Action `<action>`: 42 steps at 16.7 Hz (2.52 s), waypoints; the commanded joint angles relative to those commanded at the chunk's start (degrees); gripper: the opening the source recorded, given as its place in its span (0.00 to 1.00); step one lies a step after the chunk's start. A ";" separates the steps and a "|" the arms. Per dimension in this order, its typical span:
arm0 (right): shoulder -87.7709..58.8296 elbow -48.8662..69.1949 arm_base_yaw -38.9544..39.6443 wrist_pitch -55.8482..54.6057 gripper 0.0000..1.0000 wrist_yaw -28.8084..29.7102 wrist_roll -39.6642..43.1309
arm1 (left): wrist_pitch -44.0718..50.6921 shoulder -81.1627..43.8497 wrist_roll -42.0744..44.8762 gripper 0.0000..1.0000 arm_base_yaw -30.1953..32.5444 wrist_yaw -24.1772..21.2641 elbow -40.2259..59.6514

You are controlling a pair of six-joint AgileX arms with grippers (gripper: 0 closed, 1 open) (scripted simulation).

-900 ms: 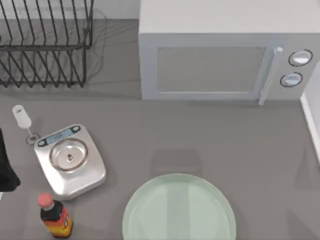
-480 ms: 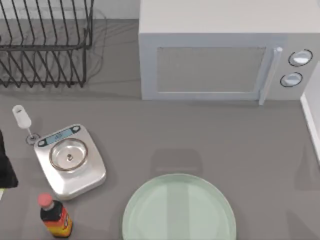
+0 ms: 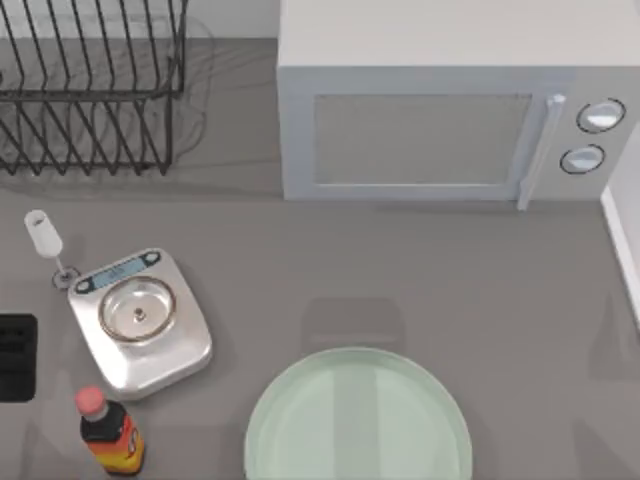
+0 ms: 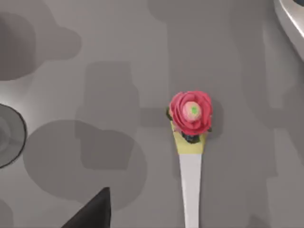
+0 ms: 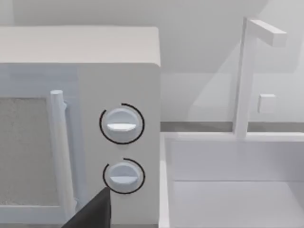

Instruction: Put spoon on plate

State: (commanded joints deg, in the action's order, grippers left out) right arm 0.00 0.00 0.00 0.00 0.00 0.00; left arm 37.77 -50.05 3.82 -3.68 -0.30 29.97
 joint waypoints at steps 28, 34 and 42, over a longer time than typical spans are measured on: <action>0.00 0.00 0.00 0.00 1.00 0.00 0.00 | -4.55 -42.35 2.75 1.00 -2.83 0.26 5.99; 0.00 0.00 0.00 0.00 1.00 0.00 0.00 | -4.85 -42.52 2.75 0.85 -2.84 0.26 5.81; 0.00 0.00 0.00 0.00 1.00 0.00 0.00 | -4.85 -42.52 2.75 0.25 -2.84 0.26 5.81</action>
State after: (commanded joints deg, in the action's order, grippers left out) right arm 0.00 0.00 0.00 0.00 0.00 0.00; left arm 32.92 -92.57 6.58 -6.52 -0.03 35.78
